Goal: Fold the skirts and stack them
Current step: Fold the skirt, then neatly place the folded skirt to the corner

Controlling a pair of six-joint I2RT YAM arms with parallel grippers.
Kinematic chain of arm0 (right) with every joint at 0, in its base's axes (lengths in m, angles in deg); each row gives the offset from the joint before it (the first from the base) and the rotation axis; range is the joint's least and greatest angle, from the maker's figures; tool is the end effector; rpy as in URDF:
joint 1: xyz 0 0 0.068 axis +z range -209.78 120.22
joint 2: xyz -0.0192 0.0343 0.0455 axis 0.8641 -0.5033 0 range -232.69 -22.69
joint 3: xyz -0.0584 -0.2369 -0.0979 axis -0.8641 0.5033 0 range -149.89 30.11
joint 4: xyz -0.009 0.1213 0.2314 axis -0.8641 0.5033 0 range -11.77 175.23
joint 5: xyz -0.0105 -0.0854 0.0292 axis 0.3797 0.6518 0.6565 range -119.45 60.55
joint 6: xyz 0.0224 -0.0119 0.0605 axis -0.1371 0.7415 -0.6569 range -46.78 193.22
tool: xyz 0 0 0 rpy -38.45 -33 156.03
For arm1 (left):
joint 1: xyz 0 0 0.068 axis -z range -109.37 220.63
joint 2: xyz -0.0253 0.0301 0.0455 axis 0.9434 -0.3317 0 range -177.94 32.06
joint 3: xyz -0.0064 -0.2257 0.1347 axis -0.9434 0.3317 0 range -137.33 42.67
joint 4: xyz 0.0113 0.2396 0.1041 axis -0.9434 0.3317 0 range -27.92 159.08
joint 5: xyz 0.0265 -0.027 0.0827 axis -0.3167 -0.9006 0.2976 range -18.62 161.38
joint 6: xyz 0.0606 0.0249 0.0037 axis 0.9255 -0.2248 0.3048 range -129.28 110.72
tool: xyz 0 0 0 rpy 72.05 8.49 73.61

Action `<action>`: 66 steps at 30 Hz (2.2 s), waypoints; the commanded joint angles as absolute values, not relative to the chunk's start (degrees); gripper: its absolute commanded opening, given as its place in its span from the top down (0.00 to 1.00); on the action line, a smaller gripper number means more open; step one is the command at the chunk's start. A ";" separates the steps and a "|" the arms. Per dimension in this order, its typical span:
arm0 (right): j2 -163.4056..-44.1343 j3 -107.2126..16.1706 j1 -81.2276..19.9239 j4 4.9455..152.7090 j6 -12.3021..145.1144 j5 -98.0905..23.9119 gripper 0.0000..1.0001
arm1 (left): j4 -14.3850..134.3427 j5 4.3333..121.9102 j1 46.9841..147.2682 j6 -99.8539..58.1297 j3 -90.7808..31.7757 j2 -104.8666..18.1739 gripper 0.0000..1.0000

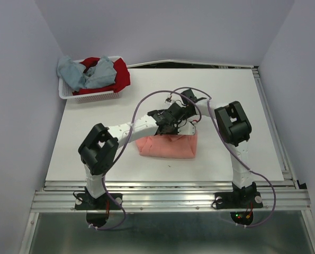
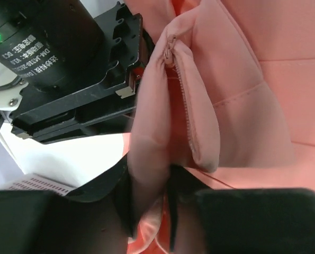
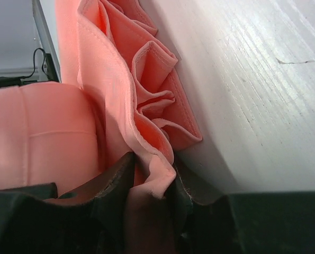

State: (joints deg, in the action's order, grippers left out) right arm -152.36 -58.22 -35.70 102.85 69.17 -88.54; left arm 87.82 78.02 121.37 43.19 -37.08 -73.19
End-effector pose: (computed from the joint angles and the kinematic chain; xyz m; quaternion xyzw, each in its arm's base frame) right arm 0.3895 0.2226 0.1004 -0.2491 0.8200 0.5119 0.0585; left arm 0.2654 -0.3154 0.2093 0.7262 0.5999 0.0596 0.3304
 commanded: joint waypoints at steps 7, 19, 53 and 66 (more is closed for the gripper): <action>-150.83 -61.55 -34.64 103.28 69.27 -82.54 0.60 | 71.23 85.54 120.28 43.19 -30.81 -61.91 0.22; -150.13 -75.15 -40.34 103.98 66.37 -74.10 0.37 | 76.85 80.18 119.76 20.03 -27.58 -44.68 0.01; -120.60 -47.67 -50.45 113.13 69.27 -80.16 0.17 | 76.66 69.79 99.71 -9.64 -37.92 -67.46 0.30; -116.91 -48.38 -55.65 114.18 68.12 -73.92 0.00 | 86.42 75.95 113.17 -11.21 -36.87 -66.97 0.05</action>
State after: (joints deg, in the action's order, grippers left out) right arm -120.64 -46.94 -55.11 113.63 68.47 -75.36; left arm 83.21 72.33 114.18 -9.73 -36.86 -63.66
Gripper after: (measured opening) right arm 0.998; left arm 0.950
